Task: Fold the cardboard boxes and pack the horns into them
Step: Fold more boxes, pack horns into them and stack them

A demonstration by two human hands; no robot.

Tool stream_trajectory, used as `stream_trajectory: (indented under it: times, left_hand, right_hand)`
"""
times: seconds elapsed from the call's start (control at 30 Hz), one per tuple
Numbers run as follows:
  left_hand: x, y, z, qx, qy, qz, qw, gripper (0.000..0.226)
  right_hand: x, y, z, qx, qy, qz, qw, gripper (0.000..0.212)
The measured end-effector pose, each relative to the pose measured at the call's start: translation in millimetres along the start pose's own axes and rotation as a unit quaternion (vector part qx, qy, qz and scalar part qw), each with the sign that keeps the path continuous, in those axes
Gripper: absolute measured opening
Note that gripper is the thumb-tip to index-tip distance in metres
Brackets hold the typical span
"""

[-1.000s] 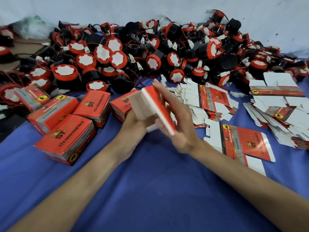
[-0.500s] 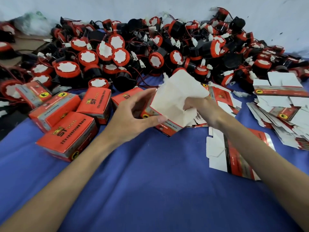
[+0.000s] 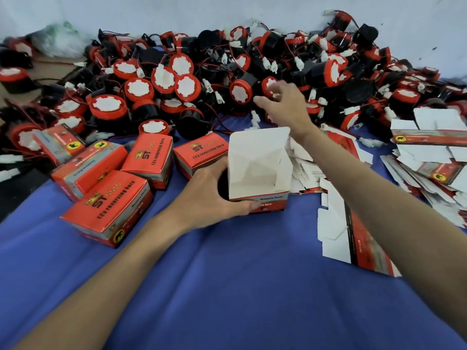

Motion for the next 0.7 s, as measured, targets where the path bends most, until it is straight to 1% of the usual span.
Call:
stream_trajectory:
  times: [0.03,0.07,0.13,0.27,0.37,0.43,0.53,0.63,0.7]
  left_hand:
    - [-0.5,0.4,-0.2,0.001,0.001,0.001,1.000,0.071]
    - [-0.6,0.4,-0.2,0.002,0.000,0.004,1.000,0.071]
    - [-1.3,-0.2,0.3,0.005,-0.009,0.008,1.000,0.070]
    - [-1.4,1.1,2.8,0.012,-0.019,0.010,1.000,0.072]
    - [-2.1,1.0,1.8,0.009,-0.027,0.013,1.000,0.074]
    - [-2.1,1.2,1.0,0.007,-0.027,0.014,1.000,0.074]
    - [-2.2,2.3,3.6,0.015,-0.029,0.013,0.999,0.074]
    - [-1.7,3.7,3.8,0.015,-0.027,0.006,1.000,0.068]
    - [-1.7,3.4,4.0,0.016,-0.028,0.005,0.999,0.068]
  right_hand:
    - [-14.6,14.6,-0.3,0.006,-0.086,0.020,0.996,0.057]
    - [-29.8,26.7,-7.2,-0.011,-0.142,0.050,0.989,0.067]
    - [-50.3,41.8,-23.1,-0.041,-0.201,0.082,0.975,0.082]
    - [-57.0,66.2,-40.1,-0.033,-0.228,0.070,0.970,0.100]
    - [-57.4,82.4,-45.8,-0.052,-0.231,0.114,0.965,0.109]
    - [-57.2,89.2,-47.9,-0.051,-0.213,0.121,0.968,0.101]
    - [-52.7,83.5,-40.4,-0.003,-0.209,0.061,0.976,0.071]
    - [-47.8,73.6,-31.1,0.020,-0.232,0.013,0.972,0.058]
    - [-40.1,70.2,-22.4,0.025,-0.236,-0.011,0.971,0.049]
Point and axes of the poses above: each hand's wrist, its own y-axis towards the middle knuckle, its own x-axis out of the back of the hand, z = x × y, the point moved 10 cm from there along y, towards the middle knuckle, and after that the axes turned 6 degrees about y, right-handed, at the moved point
